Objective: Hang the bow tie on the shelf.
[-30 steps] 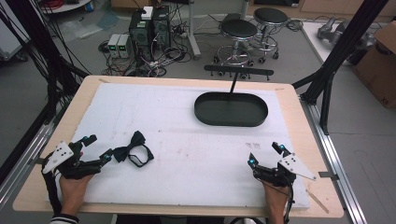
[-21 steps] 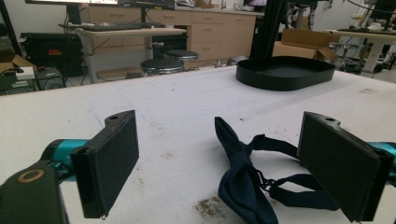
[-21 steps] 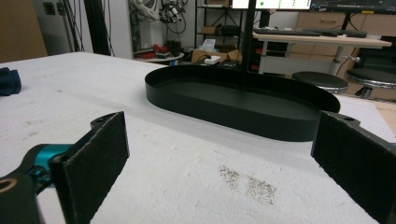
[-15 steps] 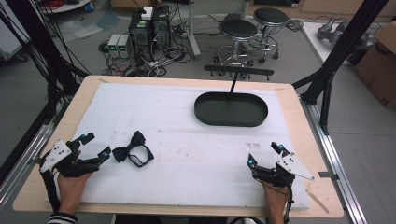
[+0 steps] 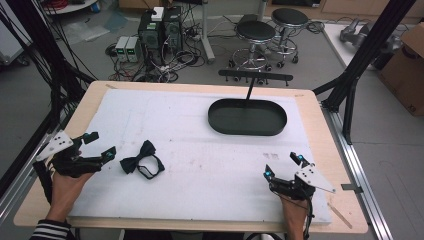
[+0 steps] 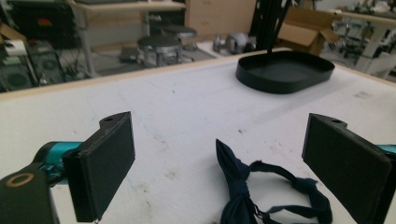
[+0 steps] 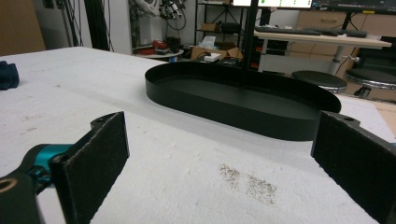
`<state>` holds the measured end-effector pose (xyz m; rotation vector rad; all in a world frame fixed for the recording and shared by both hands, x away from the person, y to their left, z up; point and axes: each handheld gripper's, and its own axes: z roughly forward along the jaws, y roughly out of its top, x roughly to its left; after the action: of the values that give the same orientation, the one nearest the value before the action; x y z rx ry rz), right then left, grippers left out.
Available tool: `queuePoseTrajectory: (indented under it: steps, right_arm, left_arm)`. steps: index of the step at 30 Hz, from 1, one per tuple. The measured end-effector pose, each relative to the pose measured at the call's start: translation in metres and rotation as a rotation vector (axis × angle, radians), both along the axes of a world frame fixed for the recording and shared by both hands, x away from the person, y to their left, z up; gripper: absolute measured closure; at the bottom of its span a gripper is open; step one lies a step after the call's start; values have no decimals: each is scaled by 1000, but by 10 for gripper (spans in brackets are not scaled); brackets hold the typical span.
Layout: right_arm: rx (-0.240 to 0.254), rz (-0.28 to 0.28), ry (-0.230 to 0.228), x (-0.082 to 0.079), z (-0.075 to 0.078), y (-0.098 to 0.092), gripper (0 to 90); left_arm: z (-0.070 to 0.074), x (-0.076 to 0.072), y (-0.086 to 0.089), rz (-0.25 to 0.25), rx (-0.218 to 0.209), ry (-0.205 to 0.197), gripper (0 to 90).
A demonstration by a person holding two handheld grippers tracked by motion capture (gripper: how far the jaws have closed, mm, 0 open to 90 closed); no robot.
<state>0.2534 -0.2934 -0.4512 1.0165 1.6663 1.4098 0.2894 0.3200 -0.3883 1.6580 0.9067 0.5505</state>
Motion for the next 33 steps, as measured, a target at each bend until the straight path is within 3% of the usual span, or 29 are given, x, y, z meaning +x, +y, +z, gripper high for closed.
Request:
queuePoseTrajectory:
  steps: [3, 6, 10, 13, 21, 25, 33]
  right_arm:
    - [0, 0, 0, 0, 0, 0, 31]
    - [-5, 0, 1, 0, 0, 0, 31]
    - [-6, -1, 1, 0, 0, 0, 31]
    - [-4, 0, 1, 0, 0, 0, 31]
    - [-1, -1, 2, 0, 0, 0, 31]
    - [-2, -2, 2, 0, 0, 0, 31]
    - [1, -1, 2, 0, 0, 0, 31]
  left_arm:
    - [2, 6, -2, -14, 16, 140, 99]
    - [2, 10, -5, -34, 47, 195, 99]
    - [-2, 18, -12, -81, 91, 319, 100]
    - [-6, 20, -18, -65, 155, 392, 115]
    - [-10, 24, -20, -47, 198, 461, 254]
    - [-19, 27, -24, -73, 221, 505, 289]
    - [-26, 30, -33, -113, 251, 532, 360]
